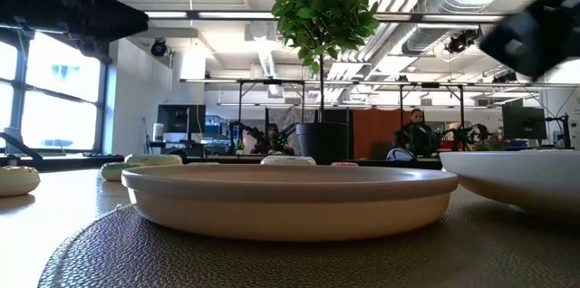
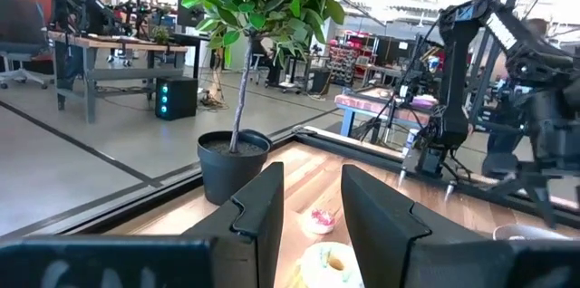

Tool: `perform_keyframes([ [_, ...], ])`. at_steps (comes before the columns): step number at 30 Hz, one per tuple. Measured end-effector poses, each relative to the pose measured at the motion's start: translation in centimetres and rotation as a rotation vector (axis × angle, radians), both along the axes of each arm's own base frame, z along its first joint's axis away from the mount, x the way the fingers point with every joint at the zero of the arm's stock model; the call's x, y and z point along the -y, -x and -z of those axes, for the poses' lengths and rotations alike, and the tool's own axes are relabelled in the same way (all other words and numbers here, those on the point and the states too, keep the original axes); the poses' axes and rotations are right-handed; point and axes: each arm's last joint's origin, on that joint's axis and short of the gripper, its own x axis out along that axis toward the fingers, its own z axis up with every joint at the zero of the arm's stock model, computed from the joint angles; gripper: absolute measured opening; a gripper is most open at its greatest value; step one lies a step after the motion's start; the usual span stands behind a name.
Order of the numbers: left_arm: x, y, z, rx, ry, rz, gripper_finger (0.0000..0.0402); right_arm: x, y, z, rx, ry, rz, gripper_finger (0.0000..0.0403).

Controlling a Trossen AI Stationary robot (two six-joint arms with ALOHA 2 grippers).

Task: Pick & Place donuts
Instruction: Put the big white donut into the right grey plate

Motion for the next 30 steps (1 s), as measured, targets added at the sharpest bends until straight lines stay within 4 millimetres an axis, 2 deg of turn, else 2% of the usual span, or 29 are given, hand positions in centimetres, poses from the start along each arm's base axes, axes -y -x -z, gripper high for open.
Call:
perform_keyframes([
  [4,0.0,0.0,0.0,0.011,0.017,0.006,0.0113,2.4,-1.2,-1.1,0.2,0.331,0.141,0.0165],
  [7,0.0,0.0,-0.2,0.029,0.025,0.005,0.0113,5.0,-3.2,-1.5,0.287,0.507,0.297,0.0165],
  [10,0.0,0.1,-0.5,0.065,0.039,0.01,0.0113,7.7,-6.3,-1.2,0.359,0.47,0.24,0.0165],
  [14,0.1,0.0,-0.5,0.06,0.032,0.036,0.0113,11.1,-10.2,0.3,0.467,0.332,0.097,0.0165],
  [19,0.1,0.0,-0.4,0.059,0.04,0.036,0.0113,14.7,-13.5,3.6,0.354,0.342,0.15,0.0165],
  [22,0.0,0.1,-0.4,0.051,0.032,0.012,0.0113,16.2,-15.3,6.0,0.269,0.361,0.177,0.0165],
  [26,0.0,0.1,-0.4,0.052,0.032,0.014,0.0113,17.0,-17.4,8.3,0.172,0.362,0.173,0.0164],
  [30,0.0,0.1,-0.4,0.052,0.032,0.017,0.0113,17.1,-18.8,9.0,0.096,0.387,0.179,0.0146],
])
